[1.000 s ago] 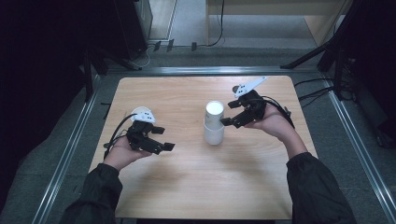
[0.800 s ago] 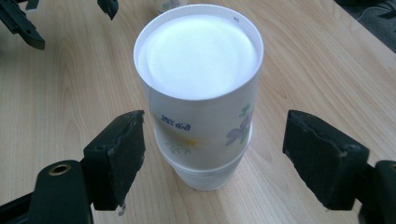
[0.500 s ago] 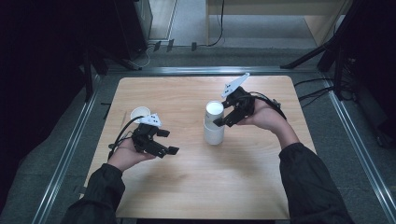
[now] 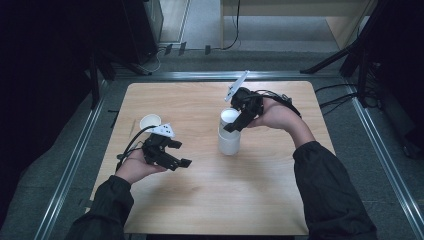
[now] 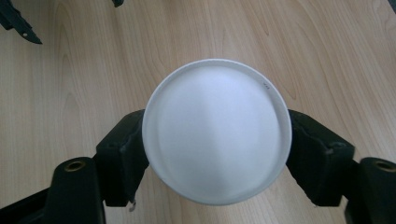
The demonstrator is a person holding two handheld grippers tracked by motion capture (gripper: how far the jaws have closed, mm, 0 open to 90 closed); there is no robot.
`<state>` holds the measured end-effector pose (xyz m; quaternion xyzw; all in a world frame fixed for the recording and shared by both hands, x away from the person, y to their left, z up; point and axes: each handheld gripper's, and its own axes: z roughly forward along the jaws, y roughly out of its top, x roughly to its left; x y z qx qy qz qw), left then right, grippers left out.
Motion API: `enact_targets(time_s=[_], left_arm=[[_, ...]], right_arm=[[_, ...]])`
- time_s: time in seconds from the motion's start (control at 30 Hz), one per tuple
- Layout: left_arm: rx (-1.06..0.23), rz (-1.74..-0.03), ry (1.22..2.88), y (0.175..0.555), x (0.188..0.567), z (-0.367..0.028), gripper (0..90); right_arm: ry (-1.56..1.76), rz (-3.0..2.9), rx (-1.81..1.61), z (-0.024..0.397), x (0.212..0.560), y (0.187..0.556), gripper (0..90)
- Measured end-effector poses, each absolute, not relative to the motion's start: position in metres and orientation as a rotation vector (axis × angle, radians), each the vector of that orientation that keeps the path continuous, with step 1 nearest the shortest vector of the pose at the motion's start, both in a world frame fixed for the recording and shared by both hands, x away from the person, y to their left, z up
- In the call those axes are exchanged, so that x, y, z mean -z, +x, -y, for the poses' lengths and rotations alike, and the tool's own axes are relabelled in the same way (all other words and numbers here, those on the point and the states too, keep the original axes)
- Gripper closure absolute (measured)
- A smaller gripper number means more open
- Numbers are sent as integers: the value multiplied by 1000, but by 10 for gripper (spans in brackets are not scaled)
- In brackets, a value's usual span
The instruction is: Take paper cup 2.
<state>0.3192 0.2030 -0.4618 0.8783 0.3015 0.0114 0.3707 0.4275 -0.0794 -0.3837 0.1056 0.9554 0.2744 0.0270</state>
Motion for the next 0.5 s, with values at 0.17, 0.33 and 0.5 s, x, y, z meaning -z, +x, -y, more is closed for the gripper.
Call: enact_targets(time_s=[0.17, 0.33, 0.5], left_arm=[[-25, -781, 2263, 320, 463, -203, 155], [-25, -776, 2272, 320, 465, -201, 155], [-23, -774, 2269, 319, 464, -202, 155]], right_arm=[[333, -2970, -842, 80, 380, 429, 326], [346, -2967, -845, 81, 375, 429, 338], [359, -2971, -840, 82, 372, 429, 340]])
